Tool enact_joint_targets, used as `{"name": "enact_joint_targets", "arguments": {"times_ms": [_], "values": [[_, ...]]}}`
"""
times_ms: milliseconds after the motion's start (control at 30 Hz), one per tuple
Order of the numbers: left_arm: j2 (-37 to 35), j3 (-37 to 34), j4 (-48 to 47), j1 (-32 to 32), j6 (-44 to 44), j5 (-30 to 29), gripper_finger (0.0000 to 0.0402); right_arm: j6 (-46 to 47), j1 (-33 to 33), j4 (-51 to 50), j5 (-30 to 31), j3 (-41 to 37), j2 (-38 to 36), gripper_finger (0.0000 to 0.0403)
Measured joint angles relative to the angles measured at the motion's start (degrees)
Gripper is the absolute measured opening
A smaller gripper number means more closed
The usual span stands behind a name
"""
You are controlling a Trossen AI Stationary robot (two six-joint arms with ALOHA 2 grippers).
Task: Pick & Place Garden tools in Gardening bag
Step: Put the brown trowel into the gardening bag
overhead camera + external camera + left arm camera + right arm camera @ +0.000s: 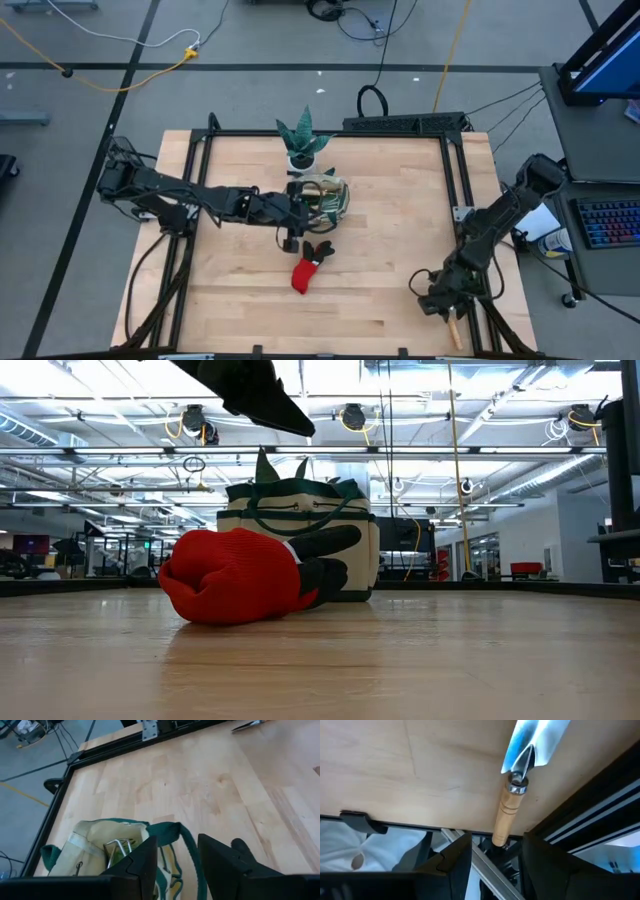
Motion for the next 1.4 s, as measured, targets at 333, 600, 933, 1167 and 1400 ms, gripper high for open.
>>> {"name": "enact_joint_targets", "arguments": {"times_ms": [333,600,933,1167,1400], "values": [[0.0,0.0,0.0,2.6,-0.1,0.1,0.0147,-1.1,1.0,-3.5,1.2,0.0,0.1,0.0166],[0.0,0.0,0.1,4.9,-0.4,0.1,0.0147,-2.5,2.6,-16.8,9.5,9.7,0.2,0.0166],[0.0,0.0,0.1,6.0,-2.2,0.1,0.0147,-2.4,8.0,-28.7,15.1,15.0,0.2,0.0166],[0.0,0.0,0.1,6.1,-2.3,0.1,0.0147,-3.0,10.3,-29.0,18.0,15.0,1.2,0.0166],[0.0,0.0,0.4,6.1,-3.6,0.0,0.0147,-3.8,10.4,-24.9,17.4,15.0,4.7,0.0166]]}}
